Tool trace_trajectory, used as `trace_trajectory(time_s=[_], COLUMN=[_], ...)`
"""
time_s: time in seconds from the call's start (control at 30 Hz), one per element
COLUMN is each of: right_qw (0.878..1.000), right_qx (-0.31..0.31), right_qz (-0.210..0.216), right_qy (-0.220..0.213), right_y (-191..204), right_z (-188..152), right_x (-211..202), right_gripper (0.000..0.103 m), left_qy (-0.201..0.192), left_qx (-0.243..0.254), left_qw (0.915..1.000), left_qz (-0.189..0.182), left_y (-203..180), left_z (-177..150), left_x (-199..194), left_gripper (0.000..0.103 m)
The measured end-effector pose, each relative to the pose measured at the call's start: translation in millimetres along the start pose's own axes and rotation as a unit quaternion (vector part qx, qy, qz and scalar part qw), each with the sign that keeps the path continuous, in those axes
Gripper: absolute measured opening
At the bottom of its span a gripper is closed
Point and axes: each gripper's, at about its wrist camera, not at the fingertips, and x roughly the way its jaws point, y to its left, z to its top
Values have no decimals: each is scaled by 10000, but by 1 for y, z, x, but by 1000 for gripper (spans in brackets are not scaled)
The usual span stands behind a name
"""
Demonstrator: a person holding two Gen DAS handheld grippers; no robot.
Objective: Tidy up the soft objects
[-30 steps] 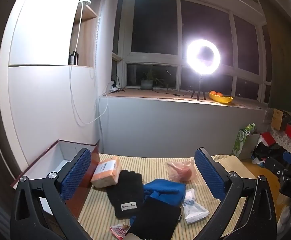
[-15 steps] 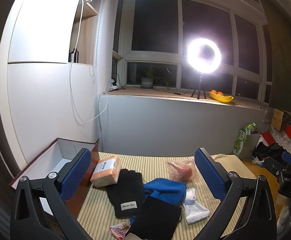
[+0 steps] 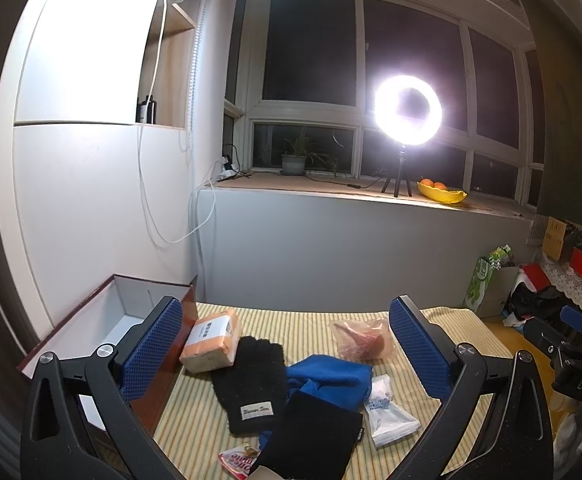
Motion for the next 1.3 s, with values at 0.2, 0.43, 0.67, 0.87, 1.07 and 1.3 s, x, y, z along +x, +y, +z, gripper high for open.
trace_trajectory(time_s=[0.2, 0.43, 0.67, 0.87, 1.07, 1.3], right_qw=[10000, 10000, 10000, 10000, 10000, 10000], right_qx=[1, 4, -5, -5, 12, 21], right_qz=[-18, -16, -11, -8, -2, 11], right_qy=[-5, 4, 35, 41, 59, 87], right_y=[1, 0, 1, 1, 2, 1], right_z=[-1, -1, -1, -1, -1, -2], right_x=[-1, -1, 0, 0, 2, 4], right_gripper=[102, 102, 102, 102, 102, 102], left_qy=[12, 15, 26, 39, 41, 52], left_qx=[10, 11, 13, 9, 13, 9], left_qw=[10000, 10000, 10000, 10000, 10000, 10000], left_qz=[-8, -9, -20, -34, -29, -44], left_y=[-2, -2, -2, -2, -2, -2], left_z=[0, 1, 1, 1, 1, 1], left_x=[2, 2, 2, 2, 2, 2], left_gripper=[103, 103, 103, 103, 103, 103])
